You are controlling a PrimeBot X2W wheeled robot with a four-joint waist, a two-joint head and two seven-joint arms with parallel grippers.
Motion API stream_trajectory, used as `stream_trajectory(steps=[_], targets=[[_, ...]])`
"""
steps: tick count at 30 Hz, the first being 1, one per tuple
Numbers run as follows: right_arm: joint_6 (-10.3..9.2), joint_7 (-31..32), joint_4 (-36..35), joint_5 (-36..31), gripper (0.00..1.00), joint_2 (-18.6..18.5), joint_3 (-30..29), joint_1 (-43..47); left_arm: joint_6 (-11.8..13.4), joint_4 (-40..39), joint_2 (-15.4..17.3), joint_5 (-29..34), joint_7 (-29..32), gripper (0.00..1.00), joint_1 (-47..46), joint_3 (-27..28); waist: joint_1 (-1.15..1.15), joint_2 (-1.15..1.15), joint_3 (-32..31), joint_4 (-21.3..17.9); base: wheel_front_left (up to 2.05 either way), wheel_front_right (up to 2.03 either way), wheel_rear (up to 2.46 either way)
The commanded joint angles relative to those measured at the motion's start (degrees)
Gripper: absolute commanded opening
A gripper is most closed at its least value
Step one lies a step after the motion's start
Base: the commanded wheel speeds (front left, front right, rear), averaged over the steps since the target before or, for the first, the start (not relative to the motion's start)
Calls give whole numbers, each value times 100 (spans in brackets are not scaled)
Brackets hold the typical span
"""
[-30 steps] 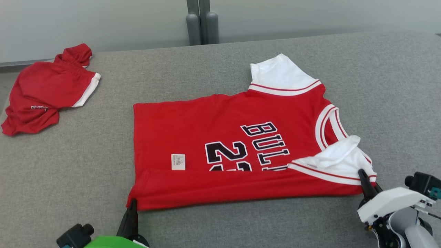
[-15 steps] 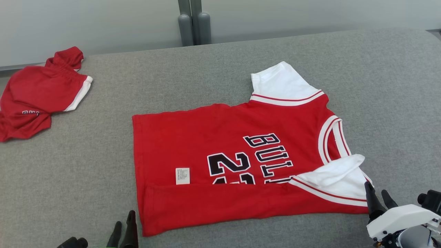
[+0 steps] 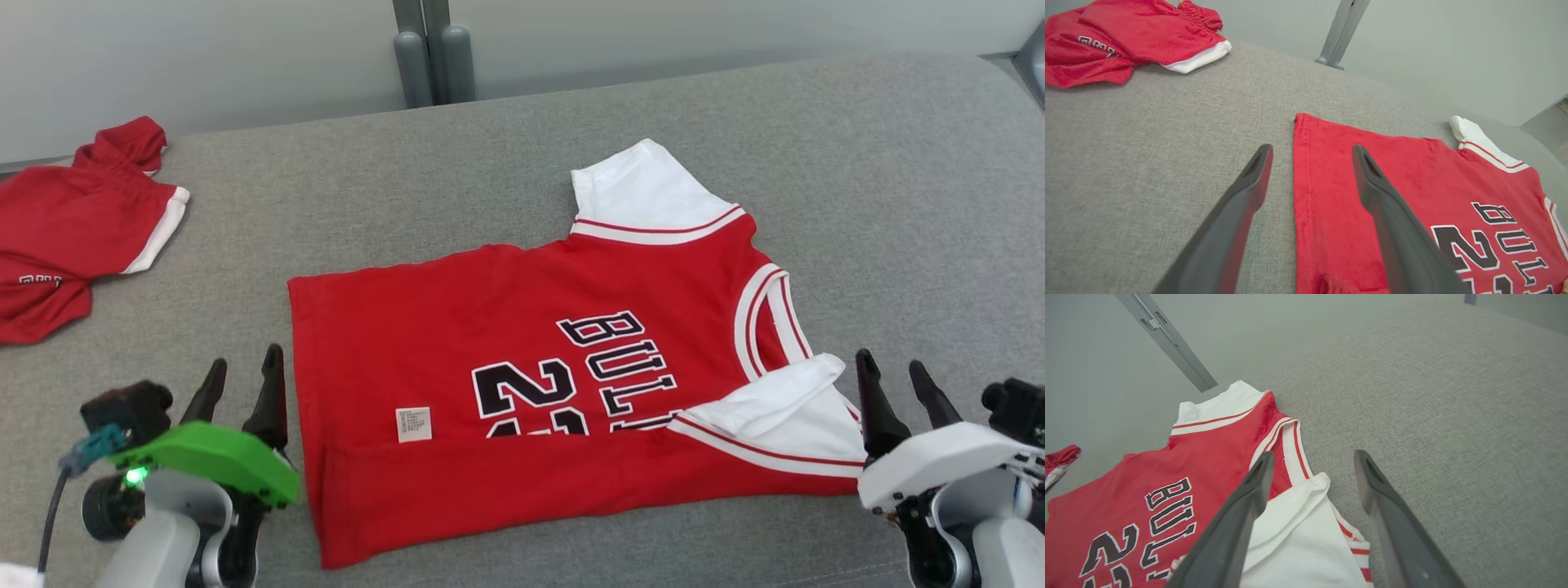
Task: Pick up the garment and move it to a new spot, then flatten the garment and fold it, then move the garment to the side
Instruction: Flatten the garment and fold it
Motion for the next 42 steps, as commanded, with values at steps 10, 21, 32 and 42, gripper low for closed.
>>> stream_trajectory(steps=[10, 21, 32, 42], targets=[[1, 26, 49, -60, 100, -327, 899, -934, -85, 1623, 108, 660, 443, 100, -1723, -481, 0, 0, 640, -416, 0, 0, 0], [1, -72, 246, 75, 100, -584, 1359, -1526, -124, 2838, 86, 763, 932, 100, -2775, -617, 0, 0, 1089, -575, 0, 0, 0], [1, -89, 341, 115, 100, -774, 1521, -1778, -300, 3314, 122, 839, 1413, 57, -3177, -834, 0, 0, 1214, -556, 0, 0, 0], [1, 185, 472, -2, 100, -985, 1738, -2332, -541, 3116, -43, 923, 1174, 0, -3275, -1050, 0, 0, 1252, -309, 0, 0, 0]])
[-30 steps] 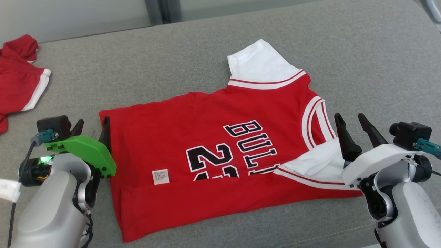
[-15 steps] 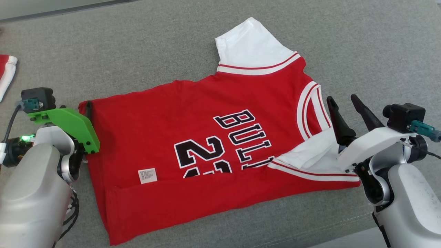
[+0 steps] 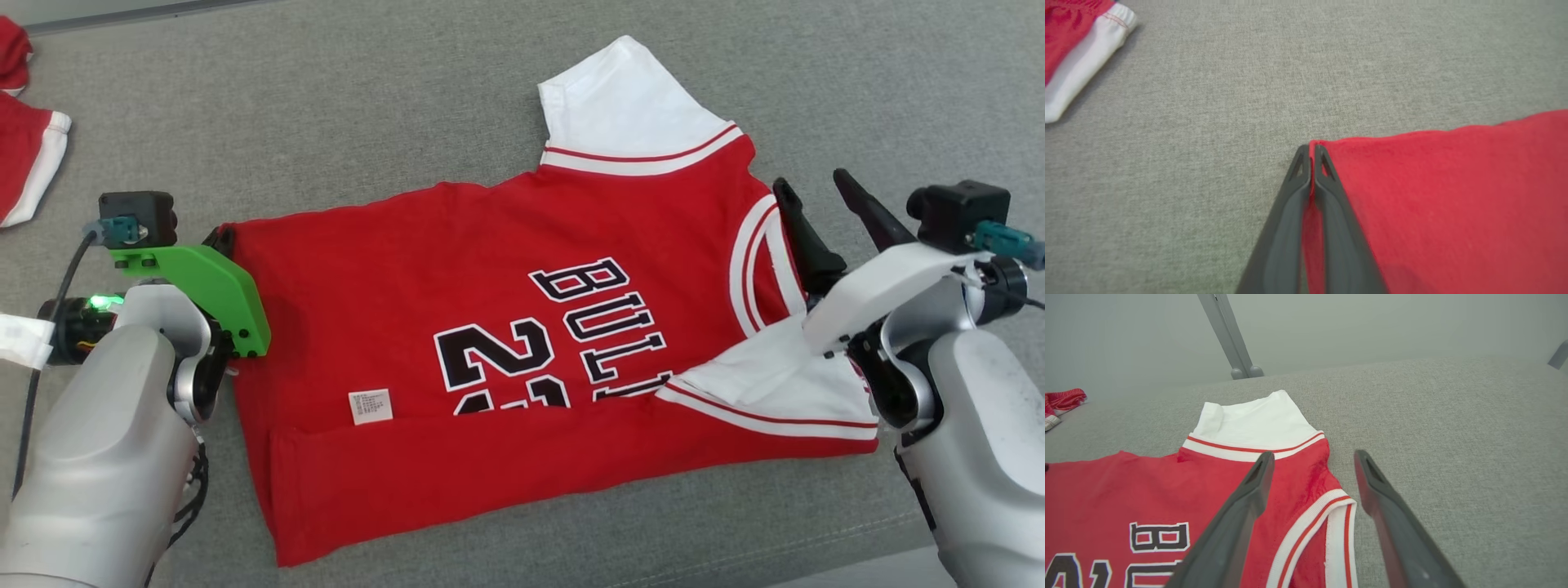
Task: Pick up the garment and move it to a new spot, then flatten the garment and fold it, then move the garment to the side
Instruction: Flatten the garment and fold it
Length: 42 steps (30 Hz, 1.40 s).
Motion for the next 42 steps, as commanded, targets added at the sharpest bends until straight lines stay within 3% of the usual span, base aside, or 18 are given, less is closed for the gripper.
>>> stream_trajectory(steps=[1, 7, 11, 18, 26, 41, 42], targets=[[0, 54, 100, -63, 100, -59, 34, -210, -46, -27, -47, 29, -91, 0, -64, -29, 0, 0, 21, 100, 0, 0, 0], [0, 302, 793, -294, 100, -238, 154, -1094, -124, -292, -214, 154, -427, 0, -163, -153, 0, 0, 62, 481, 0, 0, 0], [0, 691, 1971, -562, 100, -412, 205, -2046, -177, -738, -406, 231, -658, 0, -192, -278, 0, 0, 171, 972, 0, 0, 0], [0, 858, 3239, -799, 100, -350, 232, -3043, -131, -1145, -582, 306, -816, 0, -209, -395, 0, 0, 407, 1450, 0, 0, 0], [0, 821, 4622, -1315, 100, -302, -227, -3943, -107, -1232, -852, 302, -907, 0, -348, -486, 0, 0, 706, 1783, 0, 0, 0], [0, 652, 5754, -1728, 100, -298, -472, -4530, -203, -1007, -1090, 271, -1061, 0, -553, -609, 0, 0, 863, 2028, 0, 0, 0], [0, 661, 5793, -1744, 82, -281, -459, -4544, -209, -993, -1091, 275, -1063, 0, -562, -616, 0, 0, 865, 2033, 0, 0, 0]])
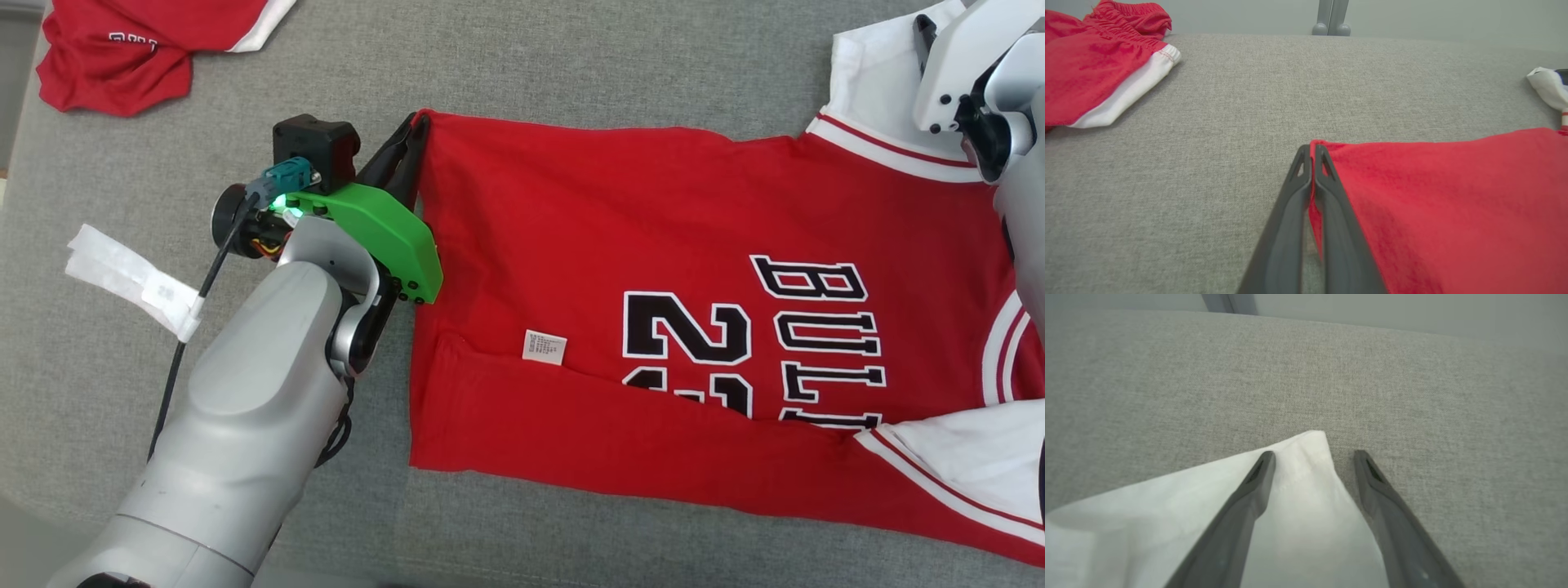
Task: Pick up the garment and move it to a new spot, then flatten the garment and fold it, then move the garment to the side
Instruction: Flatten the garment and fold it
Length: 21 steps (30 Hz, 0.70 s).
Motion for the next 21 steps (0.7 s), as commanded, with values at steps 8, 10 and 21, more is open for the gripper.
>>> stream_trajectory(steps=[8, 10, 21], targets=[[-5, -202, 190, -31, 0, 84, 71, -1, -28, 136, 65, 33, -85, 0, -161, -4, -1, 0, -72, -122, 0, 0, 0], [-4, -337, 186, 13, 0, 131, 76, 19, -30, 175, 96, 27, -113, 0, -154, 3, -1, 0, -150, -191, 0, 0, 0], [-4, -945, -543, 1088, 0, 253, 977, 814, -19, 283, 524, -169, -261, 0, 339, 170, -1, 0, -909, -914, 0, 0, 0]])
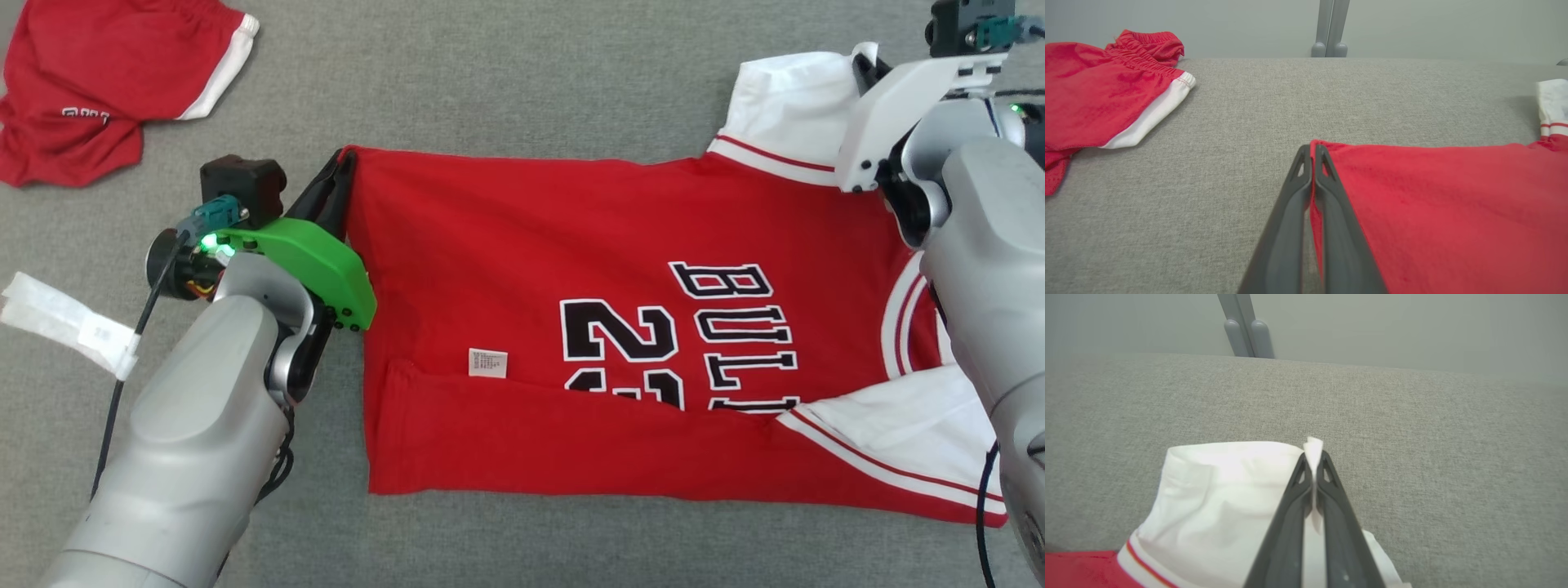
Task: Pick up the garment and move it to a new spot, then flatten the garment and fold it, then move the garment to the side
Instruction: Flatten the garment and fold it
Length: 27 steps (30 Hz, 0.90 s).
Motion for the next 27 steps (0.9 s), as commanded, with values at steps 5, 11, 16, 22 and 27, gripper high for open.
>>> stream_trajectory(steps=[5, 11, 16, 22, 27], targets=[[-8, -82, -978, 975, 0, -466, 634, 869, 50, -216, 295, -132, -94, 0, 475, 97, 0, 0, -707, -586, 0, 0, 0], [-8, -27, -2314, 1850, 0, -1056, 999, 1857, 161, -764, 553, -192, -90, 0, 1013, 103, 0, 0, -1078, -758, 0, 0, 0], [-8, 89, -3301, 2152, 0, -1374, 974, 2741, 328, -1357, 763, -255, -114, 0, 1577, 130, 0, 0, -1290, -875, 0, 0, 0], [-8, 225, -4269, 2223, 0, -1353, 528, 3944, 674, -2151, 968, -431, -103, 0, 2471, 234, 0, 0, -1402, -972, 0, 0, 0], [-8, 332, -4674, 2096, 0, -1057, 100, 4622, 892, -2378, 1006, -609, -183, 0, 3024, 341, 0, 0, -1408, -1044, 0, 0, 0]])
